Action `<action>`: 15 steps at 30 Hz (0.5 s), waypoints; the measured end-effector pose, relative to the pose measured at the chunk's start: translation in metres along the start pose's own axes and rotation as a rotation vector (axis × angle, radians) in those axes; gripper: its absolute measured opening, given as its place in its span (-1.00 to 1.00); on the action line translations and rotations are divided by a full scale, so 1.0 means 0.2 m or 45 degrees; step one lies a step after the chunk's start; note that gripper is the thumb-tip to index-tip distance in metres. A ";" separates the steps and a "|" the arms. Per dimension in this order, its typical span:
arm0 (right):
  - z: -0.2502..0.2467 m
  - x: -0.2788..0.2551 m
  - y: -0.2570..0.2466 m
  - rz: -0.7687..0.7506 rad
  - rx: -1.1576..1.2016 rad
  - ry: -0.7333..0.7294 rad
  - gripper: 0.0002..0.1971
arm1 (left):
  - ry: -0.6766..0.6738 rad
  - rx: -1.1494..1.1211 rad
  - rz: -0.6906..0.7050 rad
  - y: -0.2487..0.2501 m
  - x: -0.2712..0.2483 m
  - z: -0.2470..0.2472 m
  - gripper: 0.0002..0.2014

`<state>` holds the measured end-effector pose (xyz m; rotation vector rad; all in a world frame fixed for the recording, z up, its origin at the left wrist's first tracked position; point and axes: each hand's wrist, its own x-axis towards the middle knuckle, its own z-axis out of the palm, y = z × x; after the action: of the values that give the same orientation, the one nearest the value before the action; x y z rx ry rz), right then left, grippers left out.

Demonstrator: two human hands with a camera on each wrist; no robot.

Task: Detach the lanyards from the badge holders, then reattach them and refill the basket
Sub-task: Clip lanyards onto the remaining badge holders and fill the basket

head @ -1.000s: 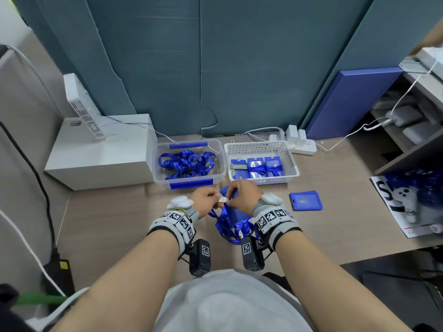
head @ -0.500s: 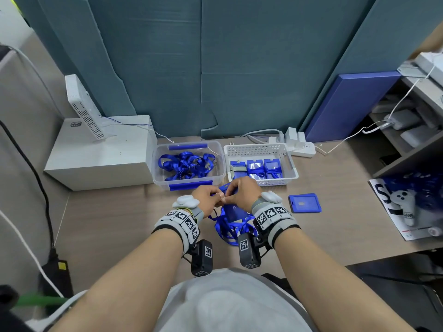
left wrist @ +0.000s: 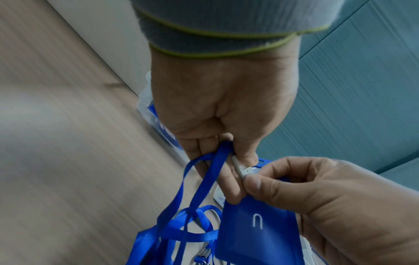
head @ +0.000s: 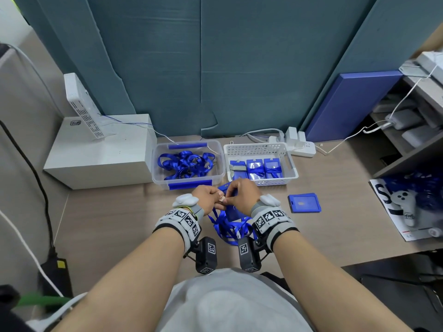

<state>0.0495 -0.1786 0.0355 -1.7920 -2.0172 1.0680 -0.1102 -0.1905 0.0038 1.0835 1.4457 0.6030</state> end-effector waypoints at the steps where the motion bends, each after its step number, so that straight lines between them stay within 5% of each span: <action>1: 0.00 0.00 0.01 -0.002 0.010 -0.003 -0.84 | -0.005 -0.018 -0.004 0.00 0.00 0.00 -0.81; 15: 0.03 -0.01 0.06 -0.077 0.010 0.027 -0.83 | -0.006 -0.064 -0.075 0.02 0.00 0.02 -0.79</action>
<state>0.0561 -0.1833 0.0246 -1.7200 -2.0382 1.0331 -0.1047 -0.1895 0.0065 0.9994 1.4462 0.5916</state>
